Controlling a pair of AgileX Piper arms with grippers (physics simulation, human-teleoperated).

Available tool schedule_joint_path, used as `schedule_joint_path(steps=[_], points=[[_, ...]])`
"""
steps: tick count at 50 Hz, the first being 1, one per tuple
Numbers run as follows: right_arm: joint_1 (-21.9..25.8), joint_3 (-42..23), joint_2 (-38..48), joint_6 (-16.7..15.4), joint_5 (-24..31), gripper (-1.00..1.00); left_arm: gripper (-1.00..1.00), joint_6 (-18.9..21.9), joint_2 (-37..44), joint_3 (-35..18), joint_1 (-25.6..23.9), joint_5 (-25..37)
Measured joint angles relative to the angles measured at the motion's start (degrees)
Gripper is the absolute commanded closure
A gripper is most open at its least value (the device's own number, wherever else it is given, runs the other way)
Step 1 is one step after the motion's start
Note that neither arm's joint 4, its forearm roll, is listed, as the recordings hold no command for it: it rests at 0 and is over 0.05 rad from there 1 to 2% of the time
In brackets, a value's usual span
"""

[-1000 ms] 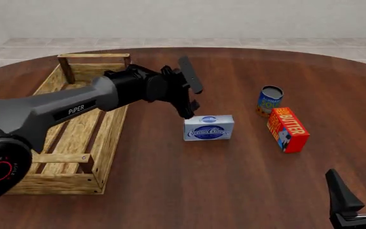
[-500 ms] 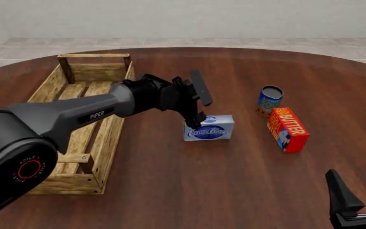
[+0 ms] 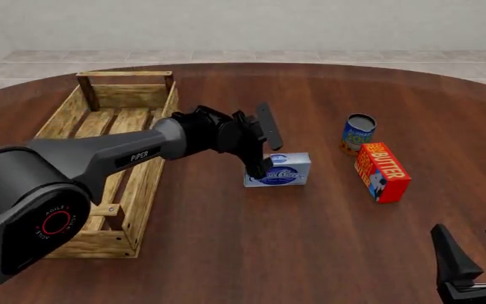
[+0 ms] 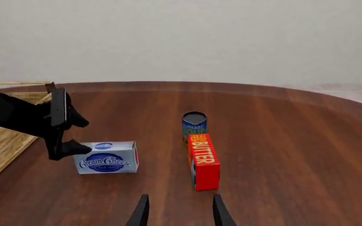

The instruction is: Pick up the cream cheese and put it in the tray.

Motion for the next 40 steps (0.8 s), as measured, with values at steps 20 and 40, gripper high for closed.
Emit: schedule_joint_path(steps=[20,40], points=[[0.21,-0.01,0.34,-0.02,0.00,-1.00,-1.00,-0.34,0.53,-0.22,-0.36,1.13],[0.35,-0.01,0.96,0.17,-0.32,-1.00,-1.00,-0.82,2.13,0.43,-0.19,0.53]])
